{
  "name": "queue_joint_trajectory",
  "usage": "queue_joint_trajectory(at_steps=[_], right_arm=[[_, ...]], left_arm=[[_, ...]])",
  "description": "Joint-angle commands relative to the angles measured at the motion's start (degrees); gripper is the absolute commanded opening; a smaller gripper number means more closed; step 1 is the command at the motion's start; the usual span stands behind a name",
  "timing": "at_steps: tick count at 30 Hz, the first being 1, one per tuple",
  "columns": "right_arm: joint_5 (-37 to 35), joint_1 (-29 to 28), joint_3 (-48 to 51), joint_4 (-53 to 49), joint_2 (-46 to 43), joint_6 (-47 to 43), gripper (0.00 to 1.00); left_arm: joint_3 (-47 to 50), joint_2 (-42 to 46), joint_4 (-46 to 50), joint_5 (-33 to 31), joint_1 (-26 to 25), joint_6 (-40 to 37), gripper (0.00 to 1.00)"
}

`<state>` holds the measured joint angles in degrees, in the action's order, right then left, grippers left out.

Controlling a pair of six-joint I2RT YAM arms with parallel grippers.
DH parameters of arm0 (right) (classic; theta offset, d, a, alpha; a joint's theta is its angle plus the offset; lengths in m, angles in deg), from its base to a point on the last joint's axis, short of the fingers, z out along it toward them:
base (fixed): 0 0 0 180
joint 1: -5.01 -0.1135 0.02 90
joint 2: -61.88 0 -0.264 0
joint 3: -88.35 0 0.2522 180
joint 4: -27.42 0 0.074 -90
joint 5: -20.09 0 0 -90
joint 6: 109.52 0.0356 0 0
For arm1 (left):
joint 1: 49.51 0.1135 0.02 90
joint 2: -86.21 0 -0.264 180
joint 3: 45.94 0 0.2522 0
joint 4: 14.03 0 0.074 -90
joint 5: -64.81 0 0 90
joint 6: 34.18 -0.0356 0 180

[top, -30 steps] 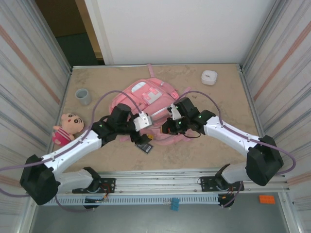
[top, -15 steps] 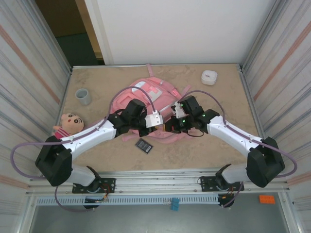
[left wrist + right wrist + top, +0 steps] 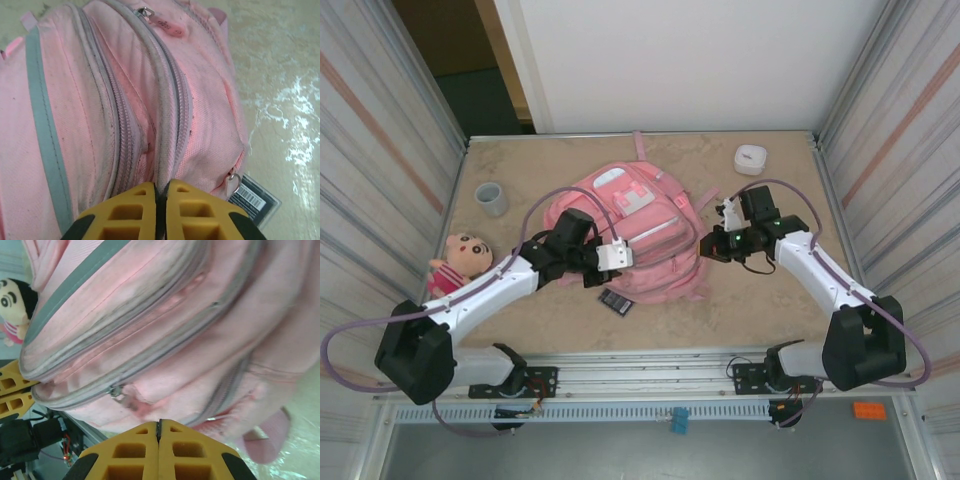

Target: Pack the student bag

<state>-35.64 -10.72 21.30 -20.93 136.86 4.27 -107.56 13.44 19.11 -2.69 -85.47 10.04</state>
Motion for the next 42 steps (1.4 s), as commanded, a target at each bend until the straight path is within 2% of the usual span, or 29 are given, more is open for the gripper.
queue_joint_trajectory(at_steps=[1,3,6,8,9,13,15,19,25,31,39,42], right_arm=[[1.6,-0.6,0.5,-1.2,-0.2,-2.3,0.0],[1.7,-1.3,2.0,0.5,-1.8,-1.1,0.0],[1.8,-1.5,4.3,2.4,-4.0,0.4,0.0],[1.1,-1.7,5.1,2.5,-5.2,0.8,0.0],[0.5,-1.9,5.3,2.6,-5.7,1.1,0.01],[-2.4,-2.4,6.4,4.0,-6.7,3.1,0.36],[-3.6,-1.9,6.2,4.8,-6.0,5.6,0.44],[-3.4,-0.9,4.0,7.6,-1.7,7.8,0.53],[-1.5,-0.6,-0.9,10.1,8.7,5.6,0.45],[-3.5,-1.7,4.8,11.0,8.1,6.8,0.43],[-2.0,-5.2,13.9,19.4,1.1,14.6,0.43],[-3.0,-6.4,14.7,19.4,-1.8,16.0,0.43]], left_arm=[[0.7,1.8,0.8,0.1,0.7,2.4,0.16],[2.2,3.2,-2.3,-0.2,0.6,7.6,0.34],[4.8,6.4,-7.6,-1.3,0.7,19.3,0.56],[6.1,8.8,-9.7,-3.9,0.7,28.0,0.64],[6.4,9.8,-9.7,-5.3,0.6,31.6,0.66],[6.2,12.6,-7.2,-20.2,0.8,51.0,0.74],[5.1,13.0,-3.3,-25.2,1.3,59.8,0.77],[3.9,12.6,2.0,-28.3,3.6,71.8,0.77],[8.0,10.3,-0.5,-23.1,9.6,87.4,0.73],[10.9,4.8,-9.0,-19.4,11.4,92.6,0.73],[4.6,-7.3,-16.5,-12.2,11.4,90.4,0.75],[1.5,-9.6,-16.6,-11.7,11.3,89.1,0.77]])
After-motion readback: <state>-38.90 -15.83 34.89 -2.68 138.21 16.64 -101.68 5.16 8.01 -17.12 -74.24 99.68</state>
